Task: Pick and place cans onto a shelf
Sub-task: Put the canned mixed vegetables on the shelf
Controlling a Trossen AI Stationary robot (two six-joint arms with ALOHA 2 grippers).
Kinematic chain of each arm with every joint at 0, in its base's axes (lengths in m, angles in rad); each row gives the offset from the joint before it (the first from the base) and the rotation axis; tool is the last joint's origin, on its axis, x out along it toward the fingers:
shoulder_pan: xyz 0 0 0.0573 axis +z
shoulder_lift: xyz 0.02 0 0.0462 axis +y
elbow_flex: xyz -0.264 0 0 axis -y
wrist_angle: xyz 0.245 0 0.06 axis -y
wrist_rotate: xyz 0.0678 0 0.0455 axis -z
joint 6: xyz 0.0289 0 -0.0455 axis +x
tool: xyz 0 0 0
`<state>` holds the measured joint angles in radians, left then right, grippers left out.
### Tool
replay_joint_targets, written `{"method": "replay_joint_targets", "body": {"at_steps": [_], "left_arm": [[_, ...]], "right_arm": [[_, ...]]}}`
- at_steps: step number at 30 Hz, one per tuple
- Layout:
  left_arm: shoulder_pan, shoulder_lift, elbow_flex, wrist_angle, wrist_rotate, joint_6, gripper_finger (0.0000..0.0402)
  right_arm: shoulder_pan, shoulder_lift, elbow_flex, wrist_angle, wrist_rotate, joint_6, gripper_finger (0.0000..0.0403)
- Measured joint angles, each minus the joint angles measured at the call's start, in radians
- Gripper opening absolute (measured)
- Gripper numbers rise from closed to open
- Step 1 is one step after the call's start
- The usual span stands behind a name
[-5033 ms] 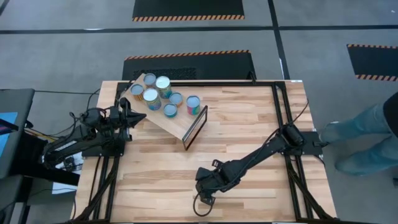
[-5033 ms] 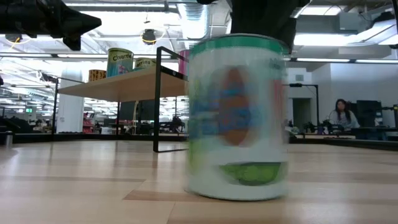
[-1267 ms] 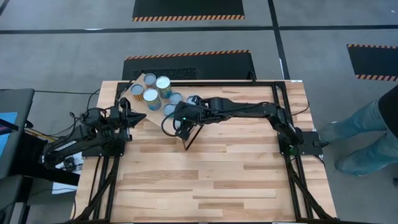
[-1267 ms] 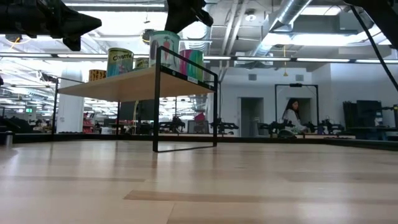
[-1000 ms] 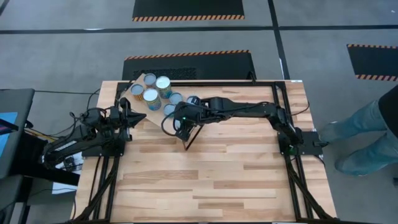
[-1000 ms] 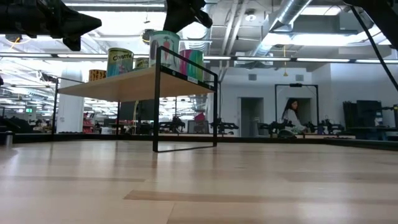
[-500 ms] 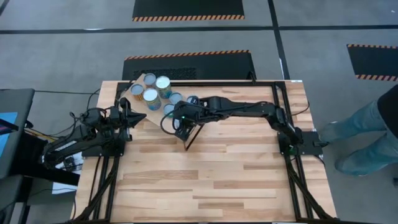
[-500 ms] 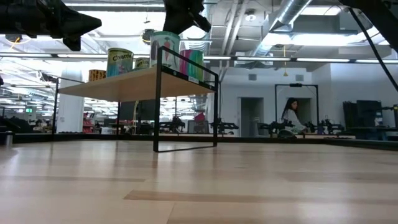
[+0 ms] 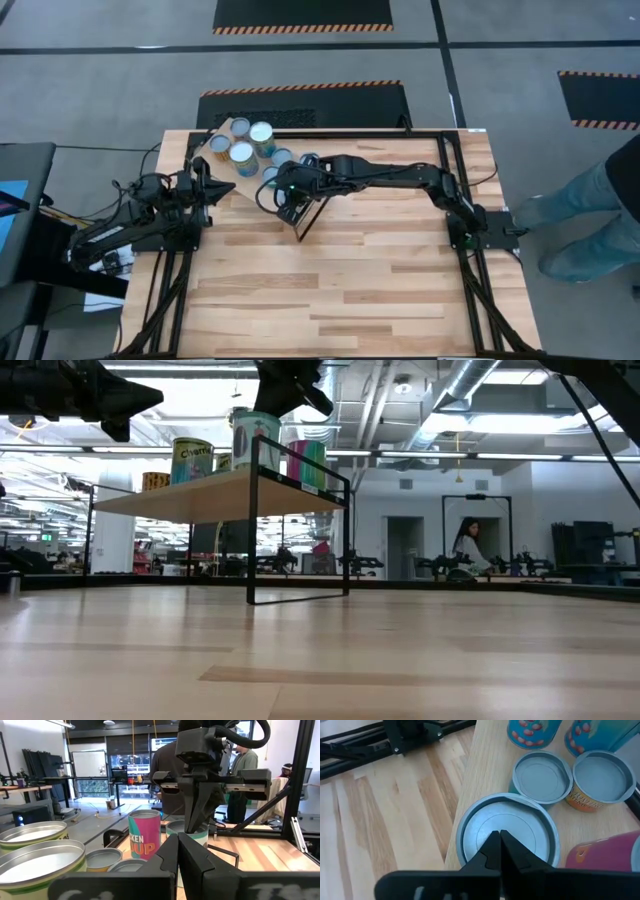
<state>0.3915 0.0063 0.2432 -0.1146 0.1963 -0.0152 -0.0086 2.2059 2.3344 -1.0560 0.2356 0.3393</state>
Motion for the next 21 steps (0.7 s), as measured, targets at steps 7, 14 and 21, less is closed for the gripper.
{"method": "replay_joint_targets", "body": {"at_steps": [7, 14, 21], "left_arm": [[0.000, 0.000, 0.000, 0.000, 0.000, 0.000, 0.0000], [0.000, 0.000, 0.000, 0.000, 0.000, 0.000, 0.0000], [0.000, 0.000, 0.000, 0.000, 0.000, 0.000, 0.0000]], "right_arm": [[-0.008, 0.000, -0.001, -0.002, 0.004, 0.000, 0.0010], [-0.016, 0.001, -0.002, -0.003, 0.029, 0.000, 0.0011], [-0.019, 0.002, -0.002, -0.004, 0.036, 0.000, 0.0011]]}}
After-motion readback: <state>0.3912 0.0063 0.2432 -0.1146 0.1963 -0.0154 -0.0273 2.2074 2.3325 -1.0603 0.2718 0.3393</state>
